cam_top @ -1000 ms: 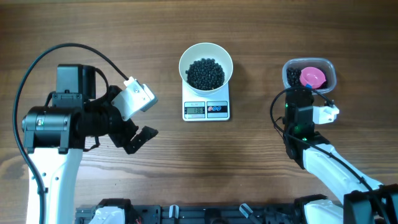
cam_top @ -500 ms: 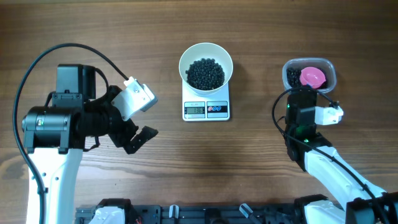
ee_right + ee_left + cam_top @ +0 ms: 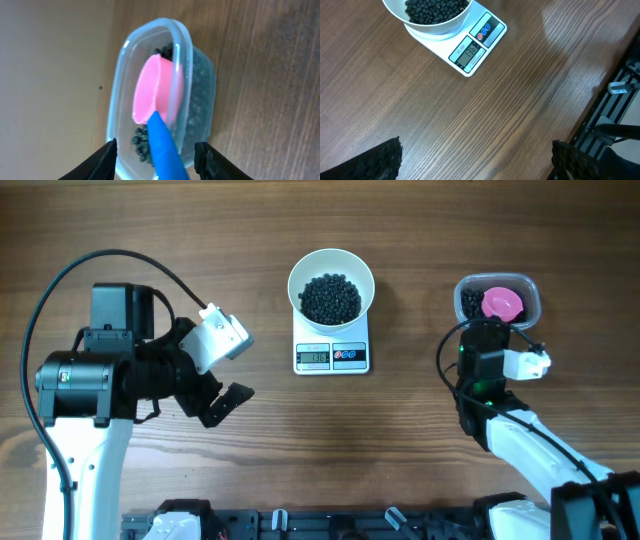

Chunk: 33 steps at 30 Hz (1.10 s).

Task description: Scoop item into bowl and weigh 150g on scale

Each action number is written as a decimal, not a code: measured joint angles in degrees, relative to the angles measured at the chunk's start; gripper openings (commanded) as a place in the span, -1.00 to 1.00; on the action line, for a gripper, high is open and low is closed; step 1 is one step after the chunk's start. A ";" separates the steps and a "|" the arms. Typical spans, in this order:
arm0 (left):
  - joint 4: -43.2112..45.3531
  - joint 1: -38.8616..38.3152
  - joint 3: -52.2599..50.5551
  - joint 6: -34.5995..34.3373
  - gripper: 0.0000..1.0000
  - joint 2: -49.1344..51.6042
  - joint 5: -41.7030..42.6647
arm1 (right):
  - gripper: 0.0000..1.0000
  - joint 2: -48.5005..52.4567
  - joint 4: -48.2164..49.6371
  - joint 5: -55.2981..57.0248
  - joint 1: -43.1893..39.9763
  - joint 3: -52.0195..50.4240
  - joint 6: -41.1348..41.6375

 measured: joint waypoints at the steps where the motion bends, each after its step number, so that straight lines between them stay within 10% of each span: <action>1: -0.02 0.00 0.00 0.00 1.00 0.00 0.00 | 0.06 0.50 0.00 0.00 0.00 0.00 0.11; 25: 0.00 0.00 0.00 0.00 1.00 0.00 0.00 | -0.44 5.40 6.23 0.20 0.00 0.00 3.48; 33: -0.02 0.00 0.00 0.00 1.00 0.00 0.00 | -0.91 5.44 8.33 0.20 0.00 0.00 3.48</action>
